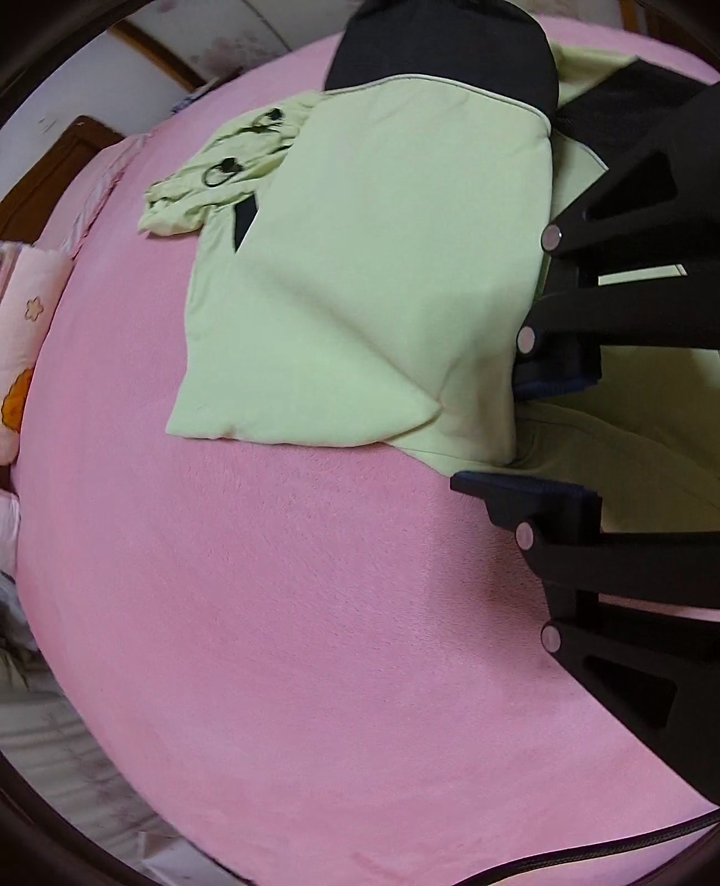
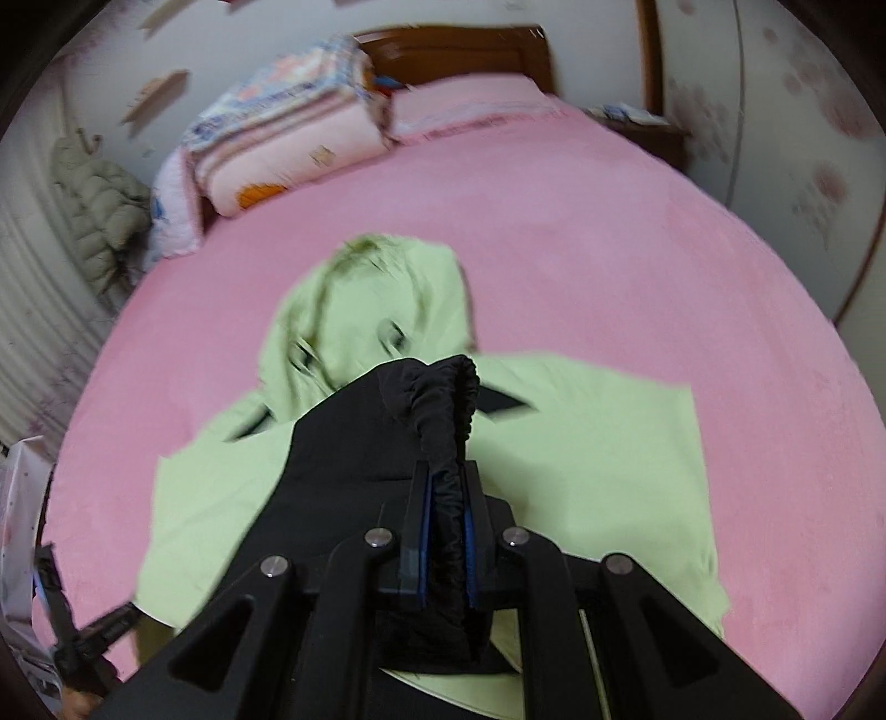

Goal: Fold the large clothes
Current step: 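Take the cuff with the right tool while the left tool folds the jacket side inward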

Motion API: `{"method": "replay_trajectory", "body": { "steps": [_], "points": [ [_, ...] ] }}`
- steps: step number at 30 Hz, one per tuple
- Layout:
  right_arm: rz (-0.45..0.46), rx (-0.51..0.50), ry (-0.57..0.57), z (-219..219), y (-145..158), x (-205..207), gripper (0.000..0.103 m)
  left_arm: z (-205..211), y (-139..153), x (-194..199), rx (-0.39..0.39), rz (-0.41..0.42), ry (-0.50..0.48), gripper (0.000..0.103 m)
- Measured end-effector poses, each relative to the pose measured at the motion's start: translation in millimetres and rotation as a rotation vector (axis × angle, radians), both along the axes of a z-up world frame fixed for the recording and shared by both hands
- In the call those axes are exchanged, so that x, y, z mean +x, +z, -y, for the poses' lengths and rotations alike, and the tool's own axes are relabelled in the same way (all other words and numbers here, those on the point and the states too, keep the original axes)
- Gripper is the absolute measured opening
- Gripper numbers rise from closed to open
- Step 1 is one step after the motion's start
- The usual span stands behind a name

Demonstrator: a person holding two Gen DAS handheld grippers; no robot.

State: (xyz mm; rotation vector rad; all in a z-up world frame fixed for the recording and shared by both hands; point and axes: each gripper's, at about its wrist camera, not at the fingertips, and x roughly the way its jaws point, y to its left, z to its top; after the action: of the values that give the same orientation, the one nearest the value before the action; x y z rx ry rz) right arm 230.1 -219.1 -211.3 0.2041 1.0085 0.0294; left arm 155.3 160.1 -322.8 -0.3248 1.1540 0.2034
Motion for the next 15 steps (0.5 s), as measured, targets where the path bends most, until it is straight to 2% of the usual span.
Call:
{"method": "replay_trajectory", "body": {
  "steps": [5, 7, 10, 11, 12, 14, 15],
  "points": [
    [-0.111, -0.038, -0.025, 13.5, -50.5, -10.1, 0.009, 8.9, 0.3, -0.1, 0.039, -0.029, -0.039, 0.02],
    [-0.145, -0.041, -0.037, 17.3, -68.5, -11.1, 0.009, 12.5, 1.3, 0.5, 0.061, -0.04, -0.065, 0.023],
    [-0.19, -0.04, -0.045, 22.0, -87.3, -7.9, 0.01, 14.4, 3.5, 1.6, 0.071, -0.086, -0.125, 0.049],
    [-0.2, -0.043, -0.041, 22.9, -91.7, -10.7, 0.014, 13.5, 6.3, 0.3, 0.061, -0.097, -0.149, 0.064],
    [-0.209, -0.041, -0.039, 23.6, -94.2, -10.5, 0.016, 12.0, 9.7, -3.4, 0.051, -0.105, -0.169, 0.075],
    [-0.231, -0.017, -0.031, 27.2, -95.1, -8.8, 0.02, 9.1, 18.2, -7.0, 0.006, -0.111, -0.232, 0.077],
    [-0.24, 0.009, -0.019, 30.0, -94.1, -8.3, 0.027, 7.1, 25.0, -8.6, -0.026, -0.114, -0.274, 0.077]
  ]
}}
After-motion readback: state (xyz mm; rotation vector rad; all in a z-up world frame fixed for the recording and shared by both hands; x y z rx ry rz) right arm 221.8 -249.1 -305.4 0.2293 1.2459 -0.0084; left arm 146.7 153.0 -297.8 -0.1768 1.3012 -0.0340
